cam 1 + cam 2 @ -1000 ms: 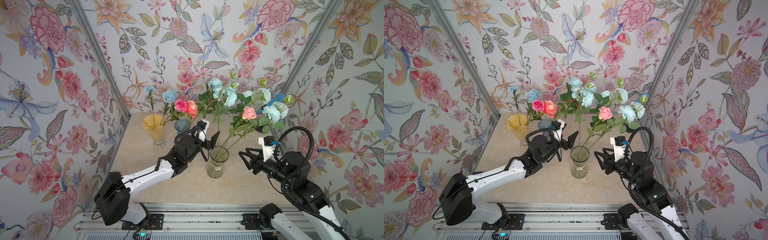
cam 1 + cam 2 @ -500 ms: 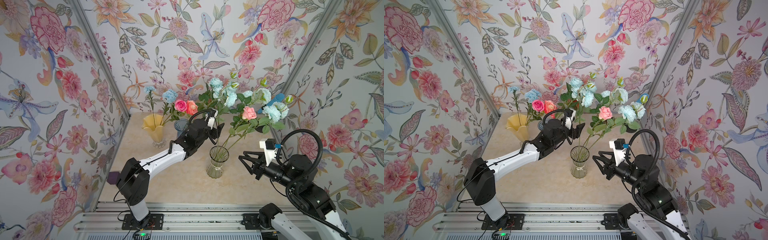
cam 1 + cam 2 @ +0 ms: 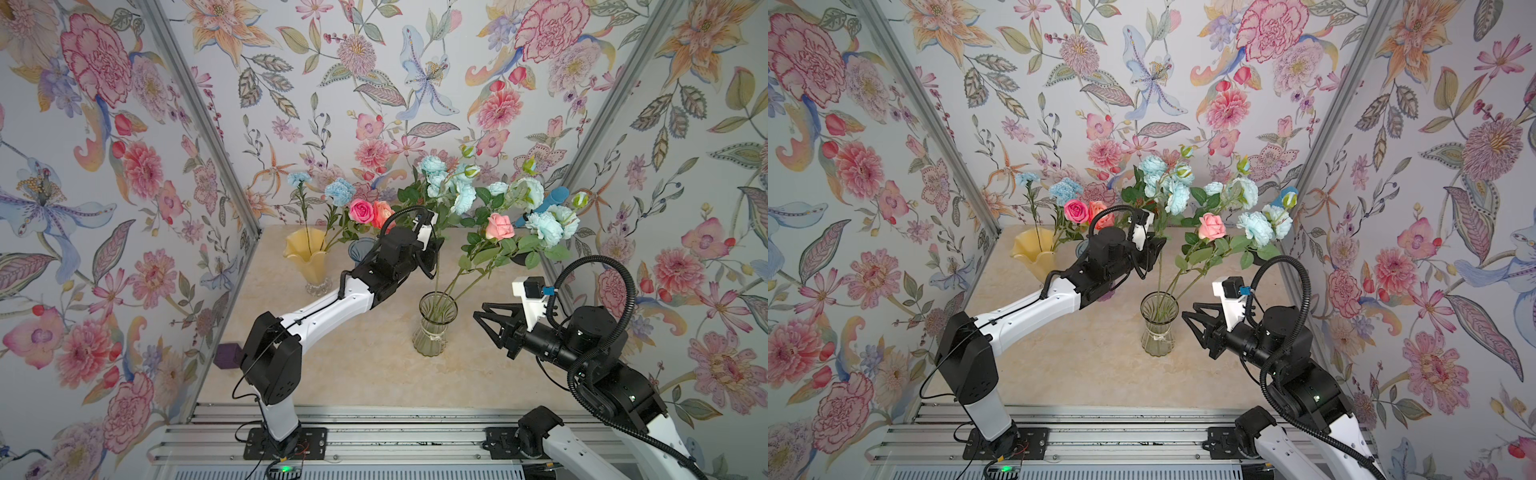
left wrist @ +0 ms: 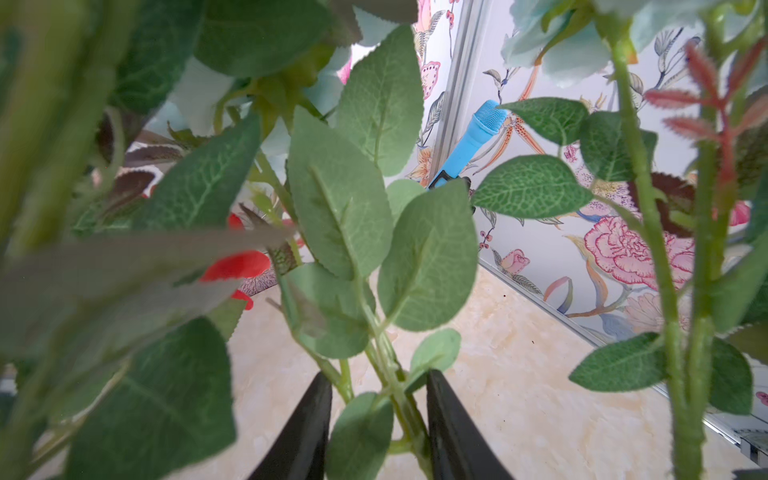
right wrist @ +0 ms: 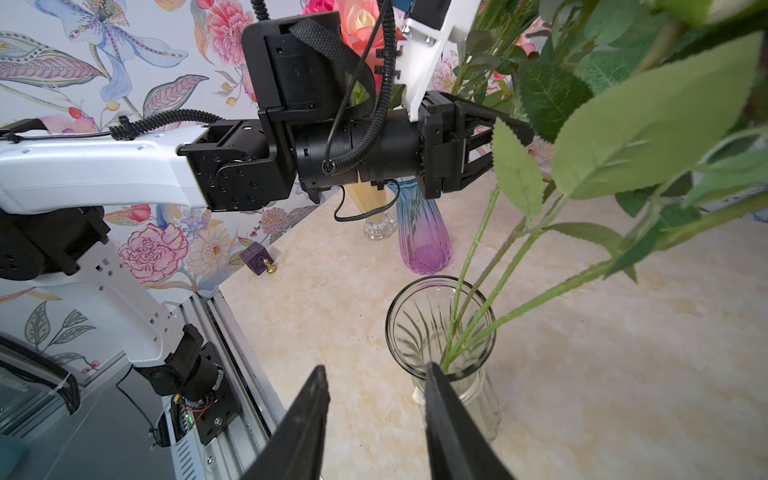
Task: Pick out blue flowers from the vase
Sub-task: Pick up the flower from the vase.
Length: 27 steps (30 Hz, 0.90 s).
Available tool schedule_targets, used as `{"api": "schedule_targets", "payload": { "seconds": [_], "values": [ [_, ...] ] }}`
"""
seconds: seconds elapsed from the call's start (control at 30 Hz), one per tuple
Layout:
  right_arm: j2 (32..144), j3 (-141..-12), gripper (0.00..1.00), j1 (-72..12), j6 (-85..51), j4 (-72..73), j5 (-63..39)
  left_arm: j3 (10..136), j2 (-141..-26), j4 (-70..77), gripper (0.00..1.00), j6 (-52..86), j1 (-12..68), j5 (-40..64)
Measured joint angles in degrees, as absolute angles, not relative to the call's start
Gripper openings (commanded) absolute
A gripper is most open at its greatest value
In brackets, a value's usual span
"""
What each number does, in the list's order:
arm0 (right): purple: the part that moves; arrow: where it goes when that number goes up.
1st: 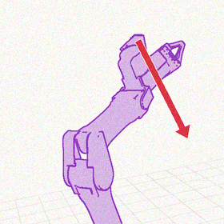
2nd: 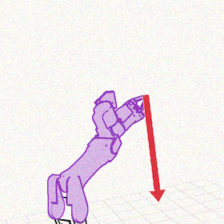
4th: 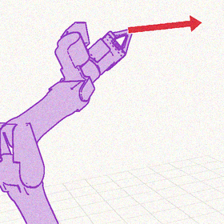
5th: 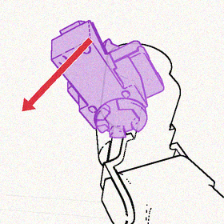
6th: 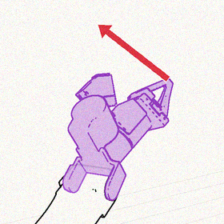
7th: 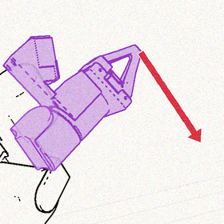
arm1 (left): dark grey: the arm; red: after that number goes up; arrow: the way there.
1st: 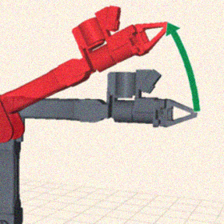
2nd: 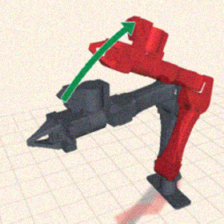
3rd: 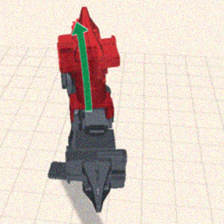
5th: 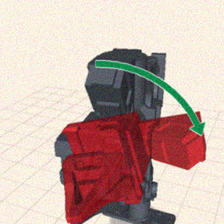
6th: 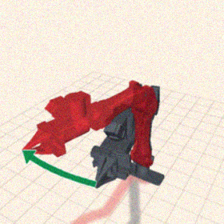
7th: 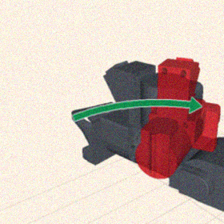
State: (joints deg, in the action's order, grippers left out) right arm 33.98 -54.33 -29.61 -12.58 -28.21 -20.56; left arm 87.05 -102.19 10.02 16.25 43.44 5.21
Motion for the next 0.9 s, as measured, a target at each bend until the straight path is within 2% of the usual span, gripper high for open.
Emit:
{"api": "schedule_targets", "payload": {
  "seconds": [0.2, 0.9],
  "values": [
    [34.13, -54.33, 0.39, -29.61, -12.21, -27.66, -19.66, 89.76, -104.18, 9.13, 0.20, 16.27, 43.44, 9.47],
    [38.50, -52.25, 0.41, -29.63, -12.84, -21.96, -19.09, 91.00, -102.17, 7.64, 0.10, 12.78, 43.44, 16.62]
  ]
}}
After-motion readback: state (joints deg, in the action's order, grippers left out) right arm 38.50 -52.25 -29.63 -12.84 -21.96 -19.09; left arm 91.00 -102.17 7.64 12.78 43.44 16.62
